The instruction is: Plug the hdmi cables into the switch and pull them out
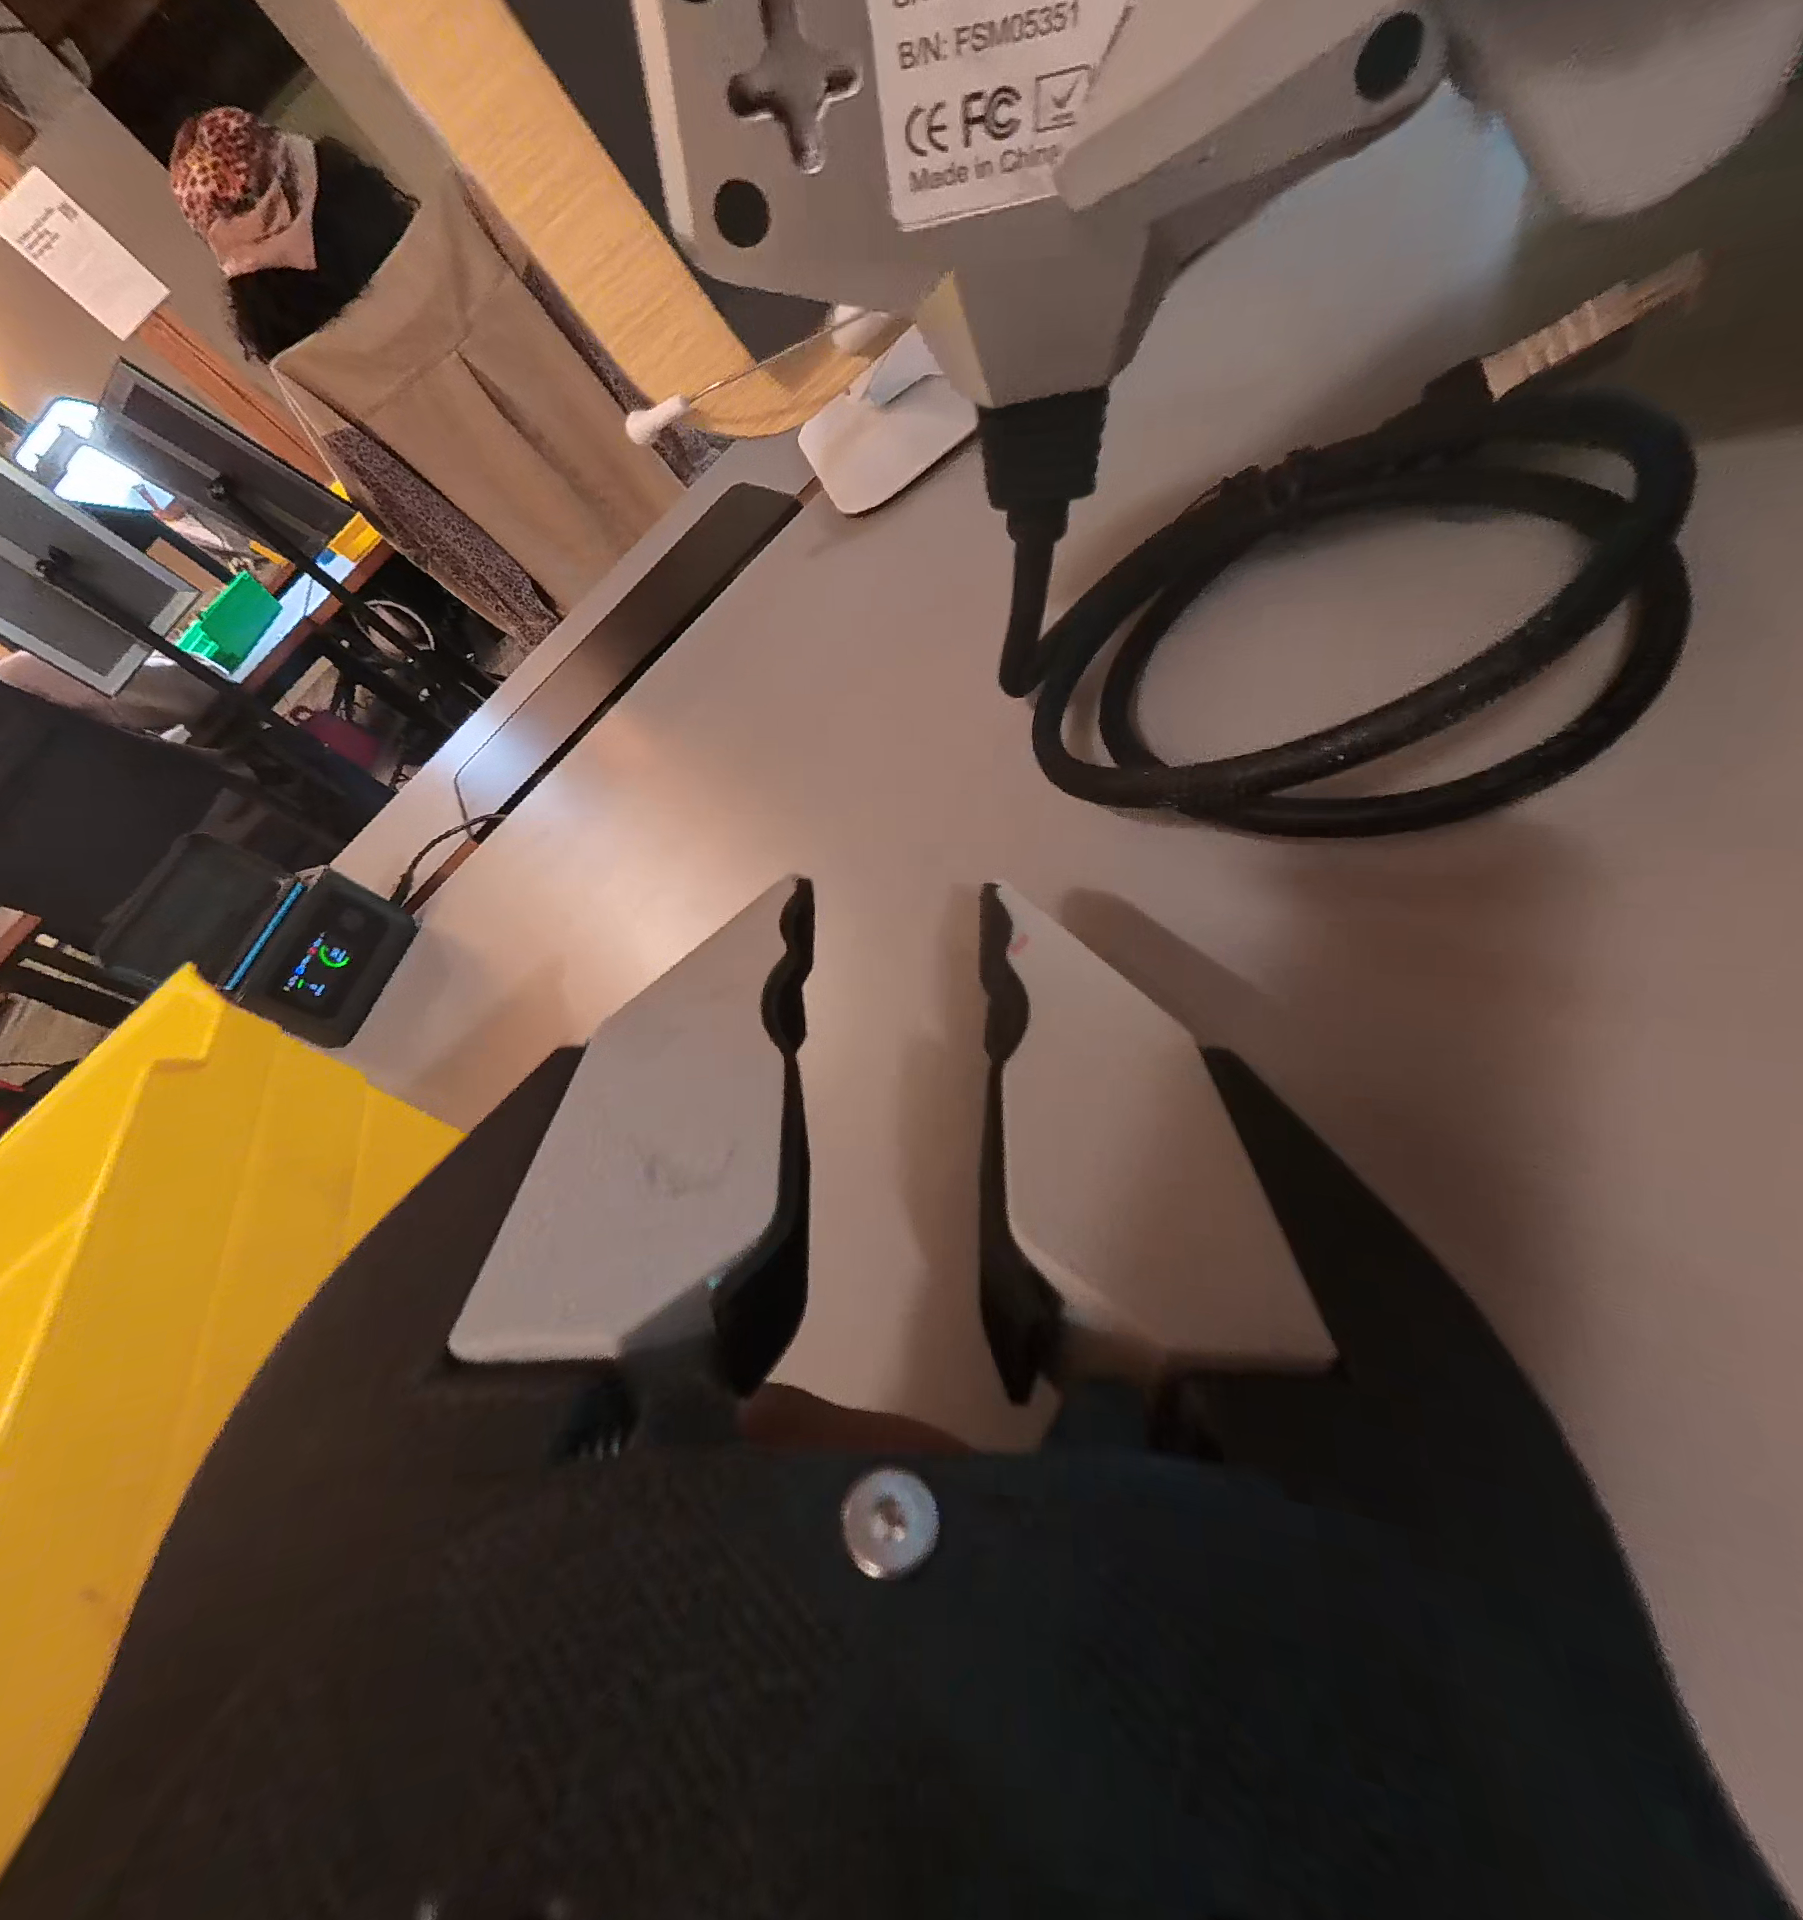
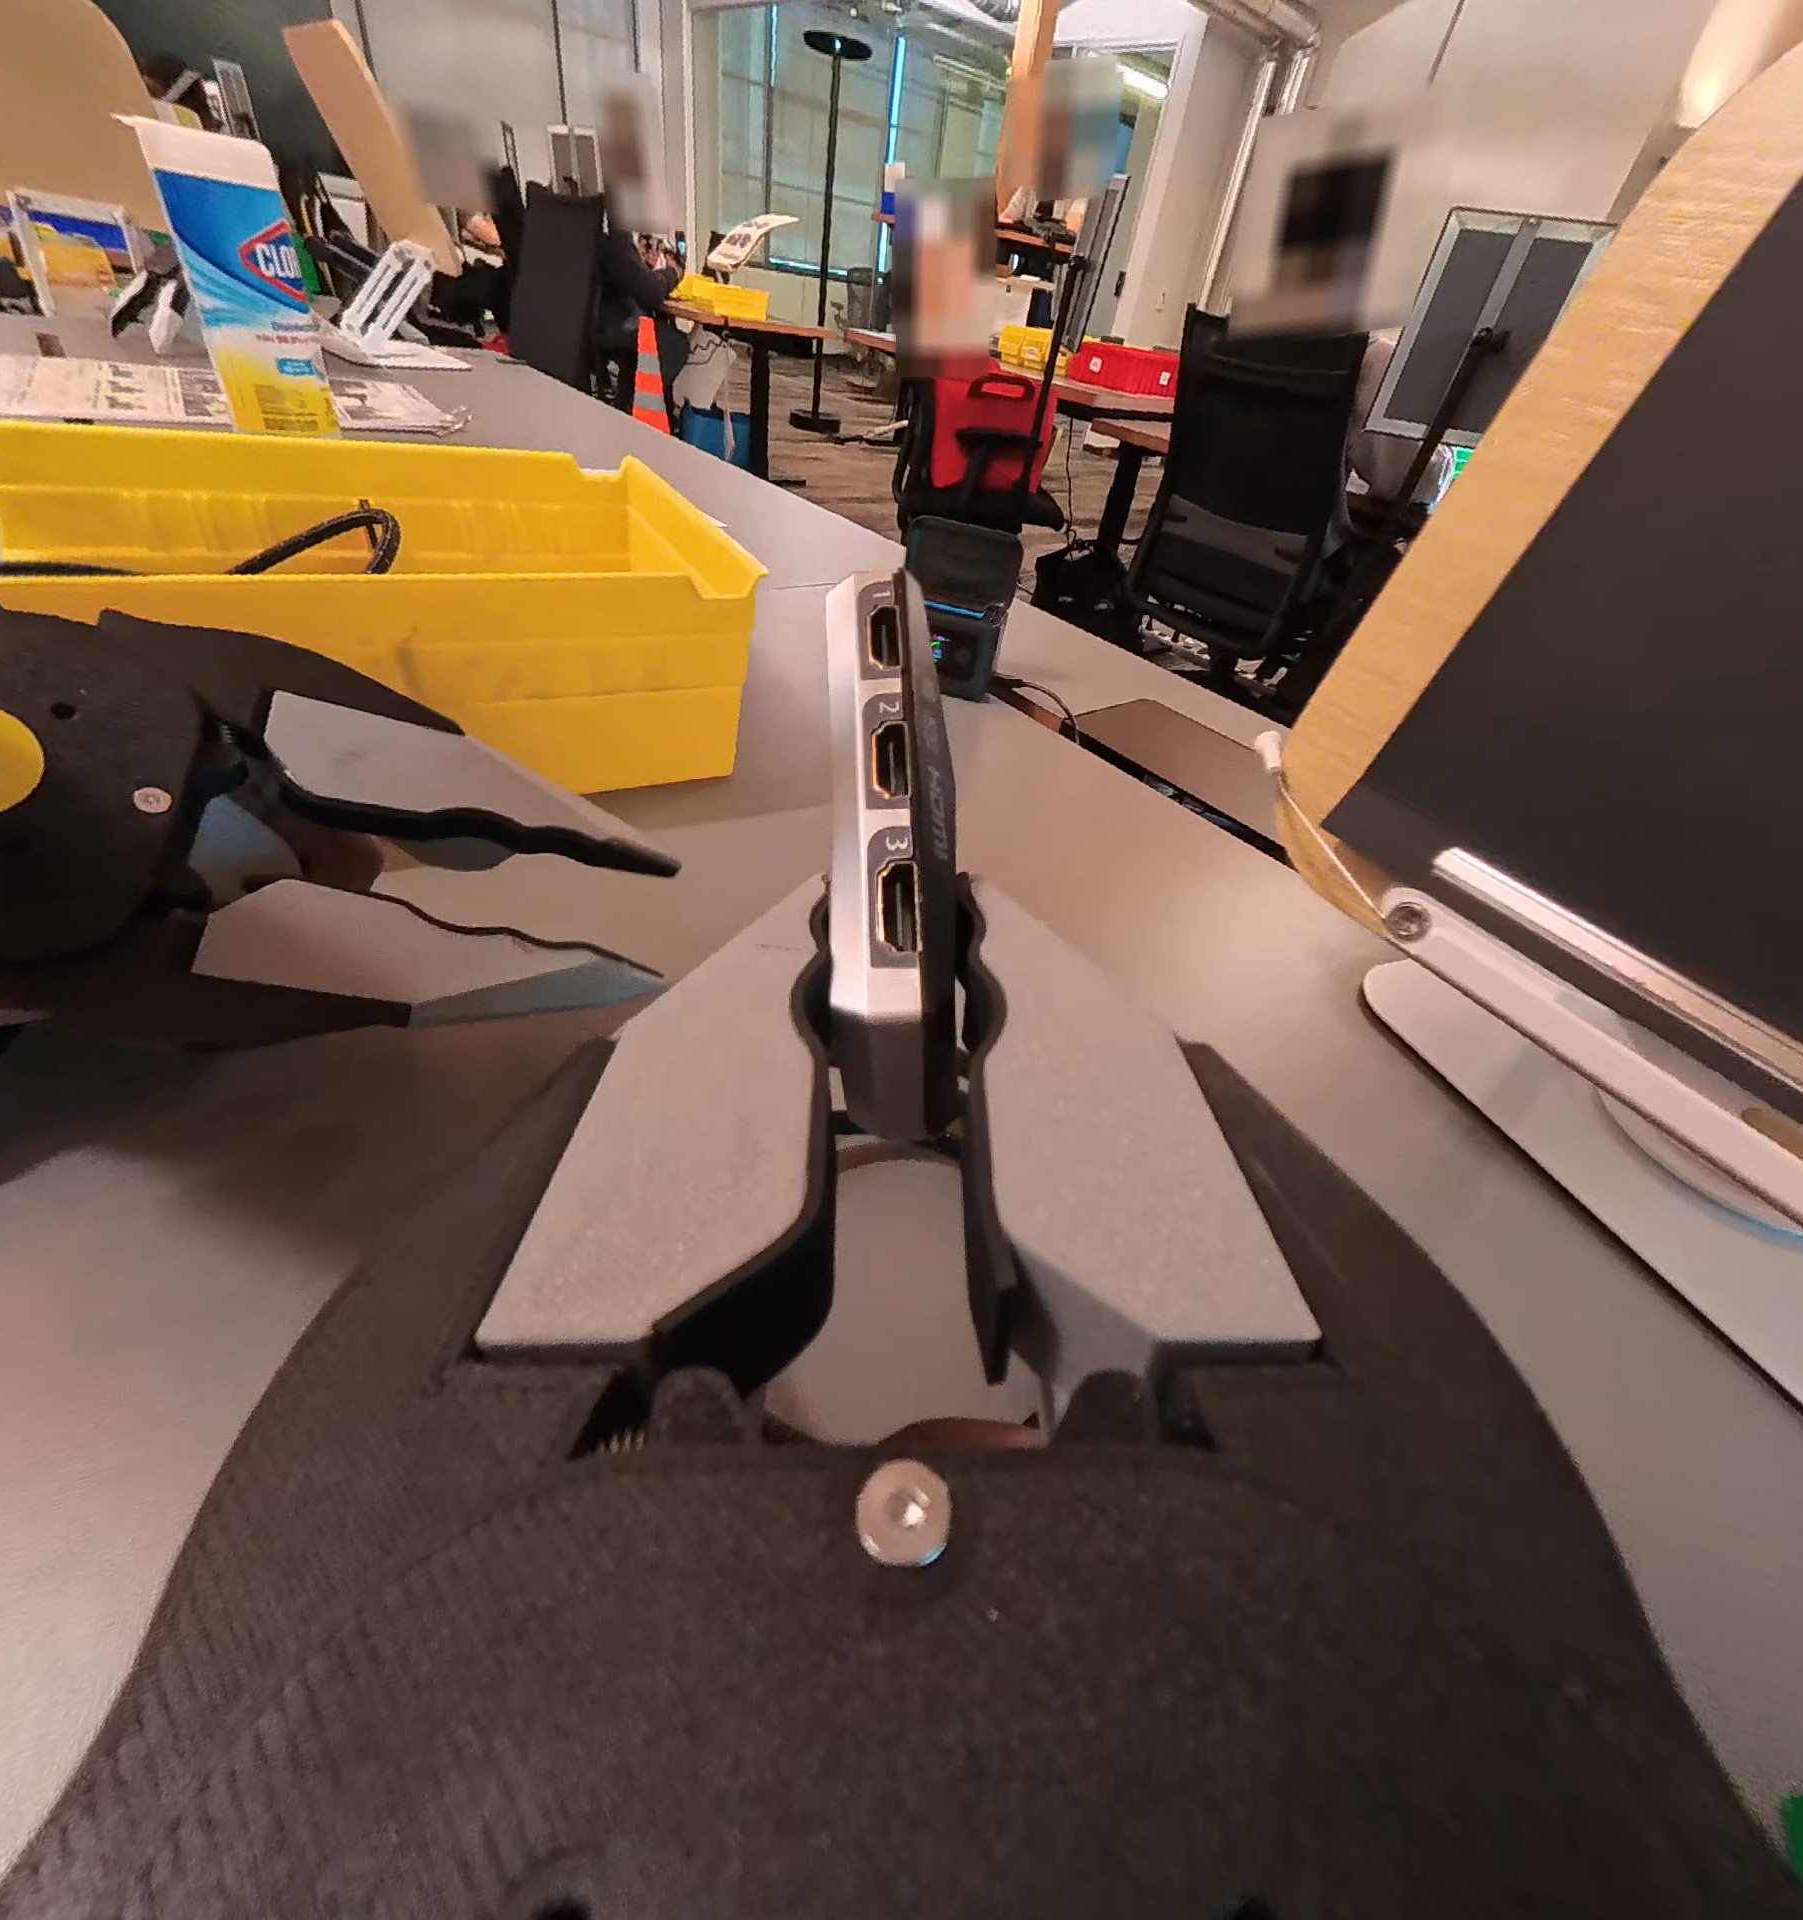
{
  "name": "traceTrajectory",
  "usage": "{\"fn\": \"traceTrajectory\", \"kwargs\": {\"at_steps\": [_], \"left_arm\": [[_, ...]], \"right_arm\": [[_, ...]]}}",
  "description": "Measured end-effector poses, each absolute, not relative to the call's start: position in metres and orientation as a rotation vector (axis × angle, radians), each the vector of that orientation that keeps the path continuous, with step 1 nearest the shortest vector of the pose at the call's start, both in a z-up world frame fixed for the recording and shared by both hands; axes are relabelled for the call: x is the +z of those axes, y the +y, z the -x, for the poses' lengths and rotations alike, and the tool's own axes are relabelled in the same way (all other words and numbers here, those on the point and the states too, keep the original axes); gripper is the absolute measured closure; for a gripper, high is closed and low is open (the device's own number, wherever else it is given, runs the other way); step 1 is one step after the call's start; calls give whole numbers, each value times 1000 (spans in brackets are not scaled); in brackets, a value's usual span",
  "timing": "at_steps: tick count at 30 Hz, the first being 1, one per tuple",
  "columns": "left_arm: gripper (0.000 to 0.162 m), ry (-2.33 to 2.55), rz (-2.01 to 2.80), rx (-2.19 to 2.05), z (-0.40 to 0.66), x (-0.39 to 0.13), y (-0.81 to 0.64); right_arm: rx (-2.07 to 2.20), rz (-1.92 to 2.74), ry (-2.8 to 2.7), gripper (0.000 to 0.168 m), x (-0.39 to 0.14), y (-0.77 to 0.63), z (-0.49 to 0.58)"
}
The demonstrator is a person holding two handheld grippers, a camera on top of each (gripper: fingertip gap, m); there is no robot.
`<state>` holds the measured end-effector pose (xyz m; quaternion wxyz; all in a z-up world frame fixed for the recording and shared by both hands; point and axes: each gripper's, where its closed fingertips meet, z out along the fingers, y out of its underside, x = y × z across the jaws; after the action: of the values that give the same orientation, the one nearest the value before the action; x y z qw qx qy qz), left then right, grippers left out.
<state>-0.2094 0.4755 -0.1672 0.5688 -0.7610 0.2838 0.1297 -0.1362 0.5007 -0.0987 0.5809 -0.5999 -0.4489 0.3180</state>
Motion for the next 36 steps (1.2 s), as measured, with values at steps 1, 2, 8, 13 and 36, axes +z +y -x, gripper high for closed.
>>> {"fn": "traceTrajectory", "kwargs": {"at_steps": [1,2,8,13,36], "left_arm": [[133,652,1789,304,212,-166,476],[133,634,1791,304,215,-165,476],[131,575,1795,279,223,-161,477],[121,607,1784,260,218,-162,476],[121,704,1710,359,209,-162,476]], "right_arm": [[748,1400,-1057,151,-100,500,138],[749,1395,-1072,151,-102,498,140],[737,1350,-1195,150,-109,481,148],[895,1369,-1321,146,-120,464,155],[1050,1425,-1559,129,-151,425,166]]}}
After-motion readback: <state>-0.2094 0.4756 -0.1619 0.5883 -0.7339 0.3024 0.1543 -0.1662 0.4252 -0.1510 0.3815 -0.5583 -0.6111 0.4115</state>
